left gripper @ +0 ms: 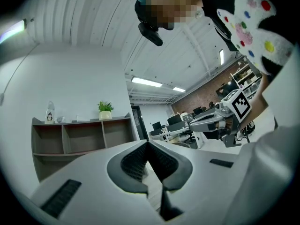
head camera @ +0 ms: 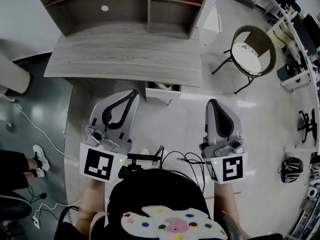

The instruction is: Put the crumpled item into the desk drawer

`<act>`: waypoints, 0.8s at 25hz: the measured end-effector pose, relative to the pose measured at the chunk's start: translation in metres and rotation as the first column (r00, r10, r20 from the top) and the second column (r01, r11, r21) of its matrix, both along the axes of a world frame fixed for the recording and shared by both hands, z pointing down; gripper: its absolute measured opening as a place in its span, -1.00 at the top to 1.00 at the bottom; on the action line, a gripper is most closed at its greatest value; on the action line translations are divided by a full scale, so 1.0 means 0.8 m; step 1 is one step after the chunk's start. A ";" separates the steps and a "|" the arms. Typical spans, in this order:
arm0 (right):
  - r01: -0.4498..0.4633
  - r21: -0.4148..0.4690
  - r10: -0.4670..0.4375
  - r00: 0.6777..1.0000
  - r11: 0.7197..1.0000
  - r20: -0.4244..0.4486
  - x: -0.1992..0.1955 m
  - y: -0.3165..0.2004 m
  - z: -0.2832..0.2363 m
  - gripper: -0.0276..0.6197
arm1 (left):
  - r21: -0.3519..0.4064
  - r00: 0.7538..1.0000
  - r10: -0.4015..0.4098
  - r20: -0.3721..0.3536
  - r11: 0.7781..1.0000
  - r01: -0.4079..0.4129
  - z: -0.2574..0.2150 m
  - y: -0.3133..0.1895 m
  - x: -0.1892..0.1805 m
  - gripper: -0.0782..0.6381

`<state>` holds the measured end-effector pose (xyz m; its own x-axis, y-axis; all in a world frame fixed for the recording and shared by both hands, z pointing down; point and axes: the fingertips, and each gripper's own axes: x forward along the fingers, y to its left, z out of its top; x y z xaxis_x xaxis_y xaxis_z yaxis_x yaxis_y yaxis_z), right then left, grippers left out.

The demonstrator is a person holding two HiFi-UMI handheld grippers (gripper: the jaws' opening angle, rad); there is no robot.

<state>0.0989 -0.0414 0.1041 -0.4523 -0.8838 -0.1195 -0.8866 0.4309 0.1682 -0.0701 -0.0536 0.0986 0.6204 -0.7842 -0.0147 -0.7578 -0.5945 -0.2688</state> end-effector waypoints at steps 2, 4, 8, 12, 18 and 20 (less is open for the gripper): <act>-0.001 -0.003 0.001 1.000 1.000 -0.007 0.000 0.000 0.000 0.89 | -0.008 1.000 -0.002 -0.006 1.000 0.002 0.001 0.000 0.000 0.76; -0.007 -0.004 0.007 1.000 1.000 -0.015 -0.001 -0.001 0.001 0.89 | -0.014 1.000 -0.003 -0.015 1.000 0.003 0.002 -0.002 -0.002 0.76; -0.019 -0.004 0.019 1.000 1.000 -0.012 0.002 0.000 0.002 0.89 | -0.013 1.000 0.002 -0.017 1.000 -0.003 0.002 -0.001 -0.003 0.76; -0.020 -0.003 0.020 1.000 1.000 -0.014 0.000 0.001 0.001 0.89 | -0.018 1.000 0.007 -0.010 1.000 -0.007 0.004 -0.001 -0.003 0.76; -0.015 -0.006 0.015 1.000 1.000 -0.019 -0.005 0.001 0.002 0.89 | -0.013 1.000 0.005 -0.012 1.000 -0.005 0.004 -0.002 -0.005 0.76; -0.012 -0.006 0.012 1.000 1.000 -0.021 -0.006 0.001 0.002 0.89 | -0.014 1.000 0.003 -0.012 1.000 -0.004 0.004 -0.003 -0.006 0.76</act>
